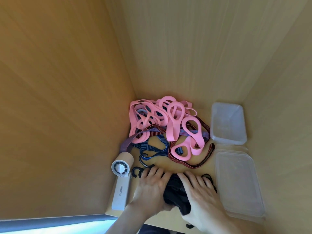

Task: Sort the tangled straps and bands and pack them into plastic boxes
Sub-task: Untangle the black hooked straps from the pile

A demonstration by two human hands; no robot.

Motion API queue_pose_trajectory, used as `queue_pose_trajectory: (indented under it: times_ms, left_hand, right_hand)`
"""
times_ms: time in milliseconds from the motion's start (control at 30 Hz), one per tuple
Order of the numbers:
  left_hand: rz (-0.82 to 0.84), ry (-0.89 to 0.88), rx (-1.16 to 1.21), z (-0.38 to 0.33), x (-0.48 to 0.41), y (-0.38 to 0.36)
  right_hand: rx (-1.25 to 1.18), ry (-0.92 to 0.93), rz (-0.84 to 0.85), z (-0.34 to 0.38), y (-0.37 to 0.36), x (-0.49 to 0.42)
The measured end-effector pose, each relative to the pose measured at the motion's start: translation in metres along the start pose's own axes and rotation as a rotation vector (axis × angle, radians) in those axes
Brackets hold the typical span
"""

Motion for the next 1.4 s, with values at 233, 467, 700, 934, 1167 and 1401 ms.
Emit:
queue_pose_trajectory:
  times_ms: [233,467,700,934,1167,1401]
  left_hand:
    - [0.090,-0.008,-0.002,0.008,-0.011,-0.003]
    - [0.054,-0.004,0.020,0.005,-0.007,-0.006]
    - [0.061,0.012,0.007,0.004,-0.009,-0.007]
    - [0.104,0.021,-0.011,0.004,-0.015,-0.002]
    - [0.116,0.028,-0.019,-0.002,-0.011,0.008]
    - [0.117,0.038,0.109,0.002,-0.002,0.024]
  right_hand:
    - [-0.007,-0.006,0.017,-0.002,0.005,-0.011]
    - [0.004,0.023,0.040,-0.004,0.003,-0.016]
    - [-0.005,0.061,0.086,-0.008,0.001,-0.022]
    - [-0.005,0.047,0.188,-0.008,0.007,-0.025]
    - [0.011,0.051,0.219,-0.007,0.022,-0.022]
    - [-0.207,0.042,0.129,-0.012,0.049,-0.011]
Point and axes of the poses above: each hand's wrist, its own x-axis away from the middle knuckle, its own y-axis out of the back of the hand, z = x × y, the point moved 3 cm from there along -x, towards the middle knuckle, and after that the axes turned 5 degrees about -y, right-handed, at the moved point
